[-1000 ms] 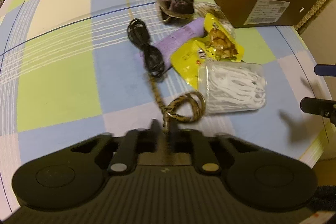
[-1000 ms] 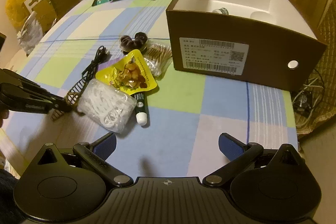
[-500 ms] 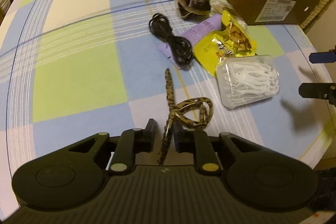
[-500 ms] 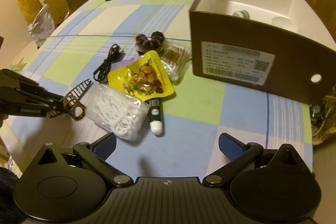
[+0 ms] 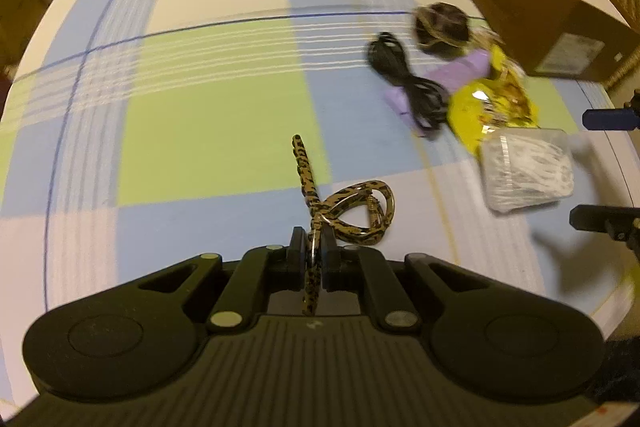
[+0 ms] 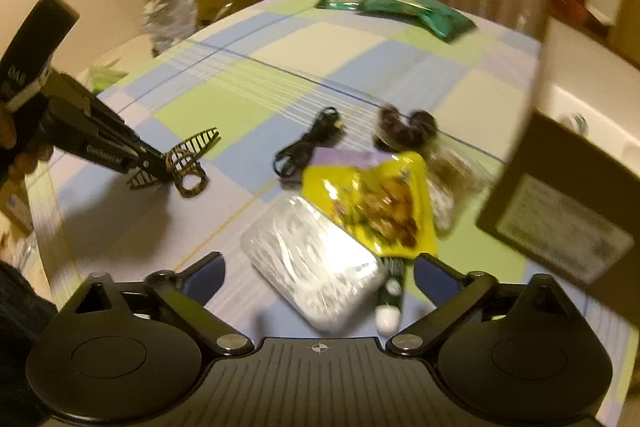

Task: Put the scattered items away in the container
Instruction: 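Grasp the clear box of floss picks with the right gripper, then carry the hair clip and floss box over the shoebox with both grippers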

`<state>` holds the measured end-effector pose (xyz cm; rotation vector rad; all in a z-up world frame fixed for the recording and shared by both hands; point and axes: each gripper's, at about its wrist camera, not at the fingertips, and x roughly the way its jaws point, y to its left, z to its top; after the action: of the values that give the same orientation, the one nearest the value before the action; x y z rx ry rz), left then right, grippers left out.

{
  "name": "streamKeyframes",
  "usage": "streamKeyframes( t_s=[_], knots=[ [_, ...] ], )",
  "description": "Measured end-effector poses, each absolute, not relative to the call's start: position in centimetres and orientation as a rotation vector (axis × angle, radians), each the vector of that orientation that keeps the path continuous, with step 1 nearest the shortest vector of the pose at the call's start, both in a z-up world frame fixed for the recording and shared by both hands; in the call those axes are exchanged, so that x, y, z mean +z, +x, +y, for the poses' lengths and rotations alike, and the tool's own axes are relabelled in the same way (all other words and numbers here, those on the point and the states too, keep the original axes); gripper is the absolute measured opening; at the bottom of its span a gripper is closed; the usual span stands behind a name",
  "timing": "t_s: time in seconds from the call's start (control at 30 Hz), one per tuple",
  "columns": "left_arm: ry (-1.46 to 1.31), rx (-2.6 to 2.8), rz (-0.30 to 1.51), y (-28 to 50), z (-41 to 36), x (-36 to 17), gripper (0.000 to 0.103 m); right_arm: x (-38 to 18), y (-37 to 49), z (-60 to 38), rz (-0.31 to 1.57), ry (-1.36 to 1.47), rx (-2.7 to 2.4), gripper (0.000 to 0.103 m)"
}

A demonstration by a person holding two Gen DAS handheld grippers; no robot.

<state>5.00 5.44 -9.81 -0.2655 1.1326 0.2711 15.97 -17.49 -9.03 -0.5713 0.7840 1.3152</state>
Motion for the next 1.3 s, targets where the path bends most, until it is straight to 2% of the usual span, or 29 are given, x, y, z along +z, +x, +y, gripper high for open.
streamKeyframes(
  t_s=[0.07, 0.17, 0.23, 0.3, 0.37, 0.9, 1.3],
  knots=[
    [-0.286, 0.285, 1.132, 4.2, 6.1, -9.8, 0.005, -9.5, 15.6, -16.7, 0.751, -0.621, 1.342, 0.088],
    [-0.298, 0.292, 1.130, 3.3, 6.6, -9.8, 0.005, -10.6, 15.0, -15.7, 0.698, -0.711, 1.368, 0.085],
    [-0.303, 0.293, 1.127, 3.0, 6.8, -9.8, 0.005, -11.3, 14.6, -15.3, 0.670, -0.772, 1.376, 0.078],
    [-0.307, 0.289, 1.123, 2.9, 6.8, -9.8, 0.005, -11.9, 14.2, -15.0, 0.671, -0.825, 1.359, 0.064],
    [-0.310, 0.281, 1.122, 2.8, 6.9, -9.8, 0.004, -12.0, 14.3, -14.8, 0.710, -0.816, 1.346, 0.058],
    [-0.250, 0.189, 1.111, 3.2, 7.0, -9.9, 0.004, -12.1, 11.7, -14.9, 0.829, -0.705, 1.224, 0.055],
    [-0.276, 0.061, 1.079, 3.2, 5.6, -7.9, 0.003, -9.6, 13.1, -19.1, 0.967, -0.418, 1.019, 0.054]
  ],
)
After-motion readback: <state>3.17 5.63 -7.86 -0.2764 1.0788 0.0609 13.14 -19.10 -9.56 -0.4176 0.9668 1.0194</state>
